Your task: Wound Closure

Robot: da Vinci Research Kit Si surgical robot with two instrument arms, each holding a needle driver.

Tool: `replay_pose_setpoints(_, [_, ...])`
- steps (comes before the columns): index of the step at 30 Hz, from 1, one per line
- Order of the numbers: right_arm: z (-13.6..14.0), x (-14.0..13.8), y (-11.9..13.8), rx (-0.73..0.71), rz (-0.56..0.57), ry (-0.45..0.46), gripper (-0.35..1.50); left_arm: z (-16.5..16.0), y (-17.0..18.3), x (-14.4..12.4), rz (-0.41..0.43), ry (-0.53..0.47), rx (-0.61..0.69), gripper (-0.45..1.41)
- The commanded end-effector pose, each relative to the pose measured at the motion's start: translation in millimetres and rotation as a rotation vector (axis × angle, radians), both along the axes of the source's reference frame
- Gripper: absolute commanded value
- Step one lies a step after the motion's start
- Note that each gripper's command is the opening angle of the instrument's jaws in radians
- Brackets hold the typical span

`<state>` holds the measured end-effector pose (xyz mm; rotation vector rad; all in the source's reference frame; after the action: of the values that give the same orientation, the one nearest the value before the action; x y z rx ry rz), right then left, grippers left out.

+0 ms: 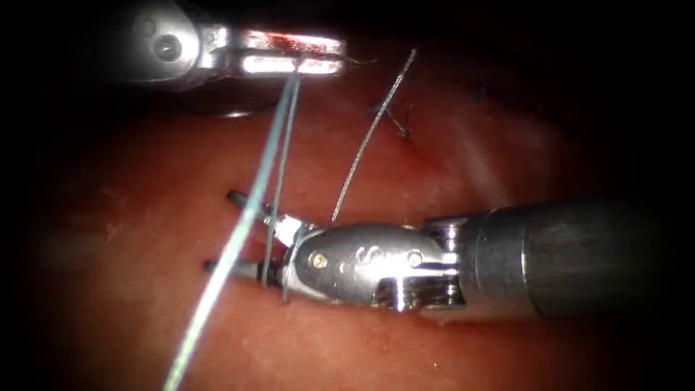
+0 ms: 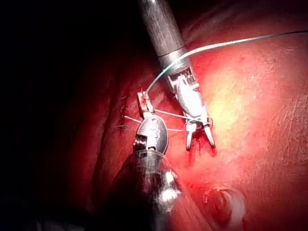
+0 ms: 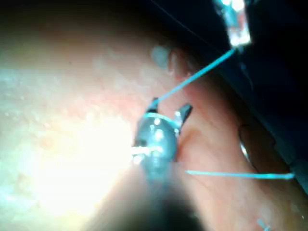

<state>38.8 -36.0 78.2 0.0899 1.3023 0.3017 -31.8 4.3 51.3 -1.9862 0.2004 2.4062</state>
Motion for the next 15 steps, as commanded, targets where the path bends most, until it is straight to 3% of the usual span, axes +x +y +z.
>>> replay_pose_setpoints(1, [0.2,0.7,-0.1,-0.001,0.000,0.003,0.69,1.1,0.4,-0.5,0.002,-0.004,-0.008,-0.45])
replay_pose_setpoints(15, [-0.8,1.0,-0.7,-0.011,-0.056,0.063,0.69,8.5,1.6,-0.7,0.048,-0.068,0.034,-0.45])
